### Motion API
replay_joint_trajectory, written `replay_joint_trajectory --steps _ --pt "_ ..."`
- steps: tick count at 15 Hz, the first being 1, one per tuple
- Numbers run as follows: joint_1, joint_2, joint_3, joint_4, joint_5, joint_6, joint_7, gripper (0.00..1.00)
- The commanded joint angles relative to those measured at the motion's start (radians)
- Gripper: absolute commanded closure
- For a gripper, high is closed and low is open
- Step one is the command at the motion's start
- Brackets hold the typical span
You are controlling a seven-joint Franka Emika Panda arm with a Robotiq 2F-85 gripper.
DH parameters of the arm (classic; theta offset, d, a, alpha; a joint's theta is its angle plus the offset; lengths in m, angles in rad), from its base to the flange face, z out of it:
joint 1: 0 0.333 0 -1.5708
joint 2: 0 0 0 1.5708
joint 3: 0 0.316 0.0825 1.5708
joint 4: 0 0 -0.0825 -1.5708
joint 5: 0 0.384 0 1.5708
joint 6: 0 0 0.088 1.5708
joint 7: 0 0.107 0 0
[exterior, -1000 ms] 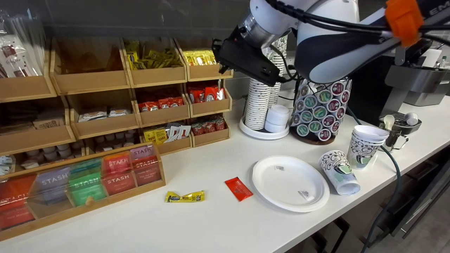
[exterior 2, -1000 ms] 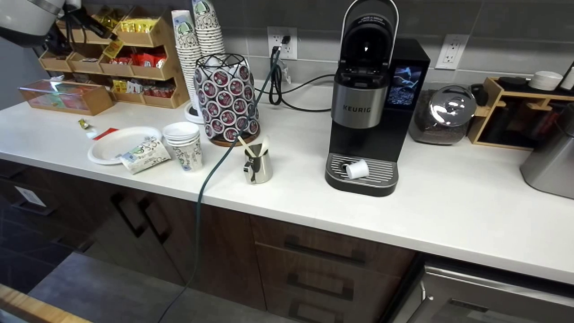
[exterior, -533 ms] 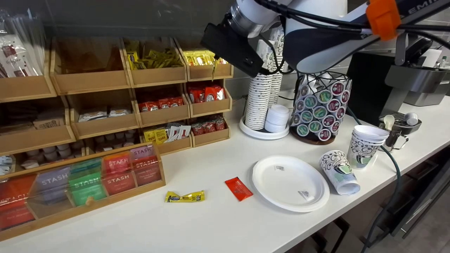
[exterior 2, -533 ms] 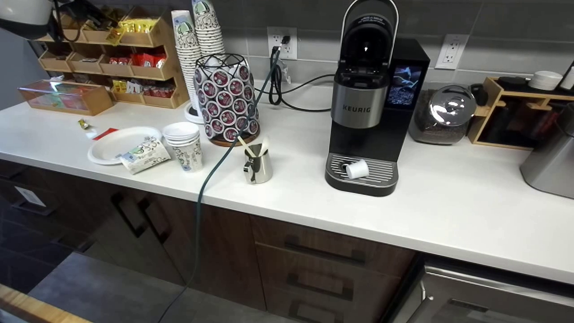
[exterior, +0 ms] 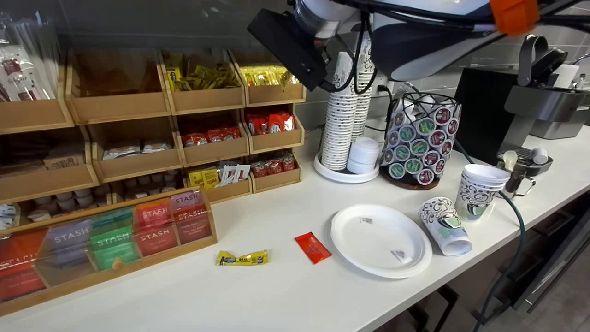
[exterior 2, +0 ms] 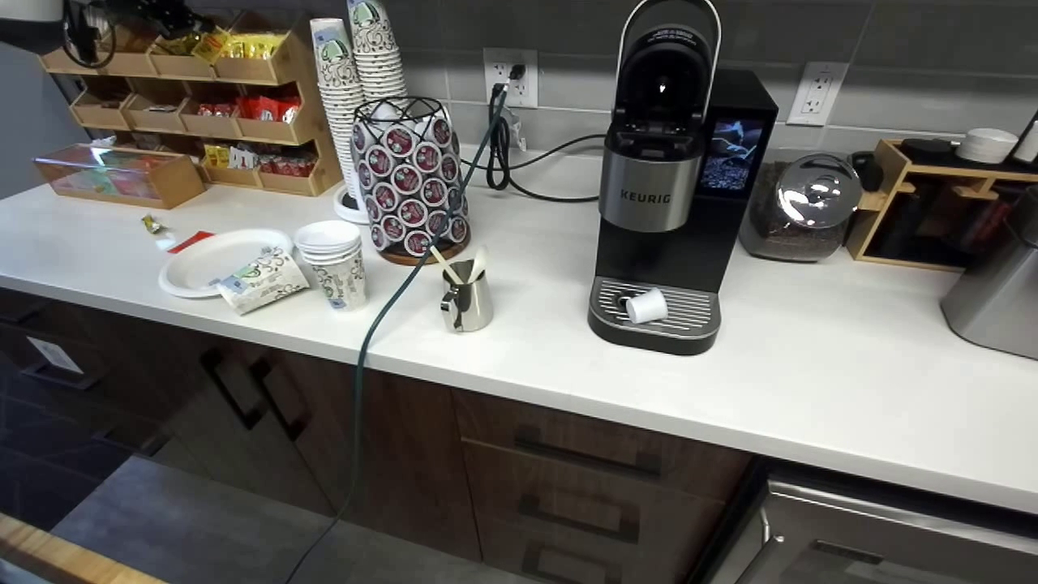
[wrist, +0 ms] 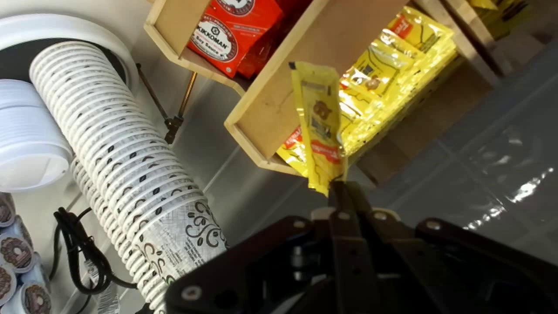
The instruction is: Put the sachet on the shelf
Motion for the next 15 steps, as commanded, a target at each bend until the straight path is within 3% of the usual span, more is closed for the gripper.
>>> replay_joint_trajectory --steps 1,3,7,12,13,14,15 --pt "0.067 0.104 -0.093 0.096 -0.075 -0.053 0.211 1.00" --pt "0.079 0.165 -0.135 0.161 -0.120 -0.045 0.235 1.00" --pt "0.038 0.264 -0.153 0.288 -0.126 -0.039 0.153 1.00" --pt "-0.028 0.357 -0.118 0.407 -0.076 -0.057 0.034 1.00" --pt "-0.038 0.366 -0.106 0.423 -0.065 -0.065 0.006 0.74" --pt "-0.047 0.373 -0.099 0.437 -0.056 -0.070 -0.012 0.73" --pt "-0.054 0.372 -0.089 0.443 -0.046 -0.076 -0.033 0.66"
